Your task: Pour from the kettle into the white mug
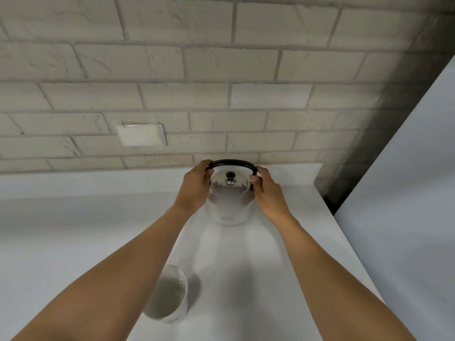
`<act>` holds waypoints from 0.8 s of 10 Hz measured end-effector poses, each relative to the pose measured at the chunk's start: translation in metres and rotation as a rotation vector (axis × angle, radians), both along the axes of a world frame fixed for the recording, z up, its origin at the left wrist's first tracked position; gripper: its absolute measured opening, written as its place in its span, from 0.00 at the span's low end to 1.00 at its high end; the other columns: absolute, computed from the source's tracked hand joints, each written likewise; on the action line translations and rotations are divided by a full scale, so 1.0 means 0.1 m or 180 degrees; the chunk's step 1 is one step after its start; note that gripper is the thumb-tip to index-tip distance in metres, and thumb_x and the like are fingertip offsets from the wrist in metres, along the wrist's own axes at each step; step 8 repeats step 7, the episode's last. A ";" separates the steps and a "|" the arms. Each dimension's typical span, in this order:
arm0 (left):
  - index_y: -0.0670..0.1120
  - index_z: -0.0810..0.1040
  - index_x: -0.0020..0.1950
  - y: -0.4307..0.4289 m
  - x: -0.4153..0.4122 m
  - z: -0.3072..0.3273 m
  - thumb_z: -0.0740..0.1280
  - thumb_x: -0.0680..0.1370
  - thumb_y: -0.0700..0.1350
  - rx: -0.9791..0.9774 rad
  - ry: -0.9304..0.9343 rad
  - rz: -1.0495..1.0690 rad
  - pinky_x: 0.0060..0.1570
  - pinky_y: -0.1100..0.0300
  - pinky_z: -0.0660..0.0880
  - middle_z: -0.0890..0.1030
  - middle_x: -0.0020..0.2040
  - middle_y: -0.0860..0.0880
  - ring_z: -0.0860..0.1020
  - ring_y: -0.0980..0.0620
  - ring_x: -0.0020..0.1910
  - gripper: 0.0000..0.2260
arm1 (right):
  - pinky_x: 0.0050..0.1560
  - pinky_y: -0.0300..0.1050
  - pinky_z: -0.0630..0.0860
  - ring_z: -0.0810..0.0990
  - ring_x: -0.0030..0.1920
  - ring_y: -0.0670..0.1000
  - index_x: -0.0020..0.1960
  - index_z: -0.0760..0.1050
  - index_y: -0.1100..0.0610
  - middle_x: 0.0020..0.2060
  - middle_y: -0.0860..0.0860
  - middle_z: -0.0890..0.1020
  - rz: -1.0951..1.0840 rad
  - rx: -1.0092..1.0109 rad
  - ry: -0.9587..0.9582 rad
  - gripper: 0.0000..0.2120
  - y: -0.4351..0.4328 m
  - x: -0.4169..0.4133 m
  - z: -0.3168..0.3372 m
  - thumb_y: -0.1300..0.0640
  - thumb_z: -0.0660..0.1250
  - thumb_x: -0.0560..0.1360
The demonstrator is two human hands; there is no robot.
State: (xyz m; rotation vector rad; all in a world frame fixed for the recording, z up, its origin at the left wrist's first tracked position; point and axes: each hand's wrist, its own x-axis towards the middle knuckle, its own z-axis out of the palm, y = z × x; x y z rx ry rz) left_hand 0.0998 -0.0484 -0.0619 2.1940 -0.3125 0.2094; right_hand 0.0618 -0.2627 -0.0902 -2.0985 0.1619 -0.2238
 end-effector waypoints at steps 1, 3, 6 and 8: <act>0.44 0.77 0.68 -0.02 0.10 -0.07 0.59 0.87 0.40 -0.0001 0.0038 -0.0026 0.42 0.65 0.70 0.81 0.51 0.50 0.79 0.47 0.47 0.12 | 0.42 0.34 0.72 0.82 0.49 0.47 0.71 0.67 0.43 0.53 0.47 0.83 -0.0018 0.0072 0.0028 0.15 -0.01 0.12 -0.07 0.45 0.54 0.86; 0.43 0.76 0.67 -0.03 0.18 -0.19 0.58 0.87 0.40 -0.0040 0.0145 -0.0077 0.50 0.60 0.70 0.80 0.53 0.50 0.78 0.47 0.49 0.11 | 0.43 0.33 0.71 0.80 0.49 0.41 0.69 0.67 0.41 0.54 0.43 0.81 0.0031 0.0216 0.0188 0.13 0.01 0.22 -0.22 0.45 0.53 0.86; 0.46 0.71 0.76 0.03 0.12 -0.26 0.60 0.87 0.44 0.0056 0.0423 -0.0192 0.64 0.56 0.73 0.79 0.68 0.43 0.79 0.40 0.66 0.17 | 0.58 0.34 0.68 0.76 0.70 0.52 0.78 0.62 0.42 0.72 0.47 0.76 0.0165 0.0211 0.0281 0.21 -0.05 0.03 -0.25 0.44 0.55 0.85; 0.47 0.65 0.82 -0.01 0.03 -0.12 0.63 0.86 0.48 0.0206 0.0272 -0.0081 0.70 0.53 0.69 0.71 0.77 0.42 0.73 0.40 0.74 0.24 | 0.67 0.40 0.63 0.70 0.75 0.54 0.81 0.59 0.45 0.78 0.48 0.69 -0.0017 0.0080 0.0134 0.27 -0.06 -0.11 -0.15 0.42 0.57 0.84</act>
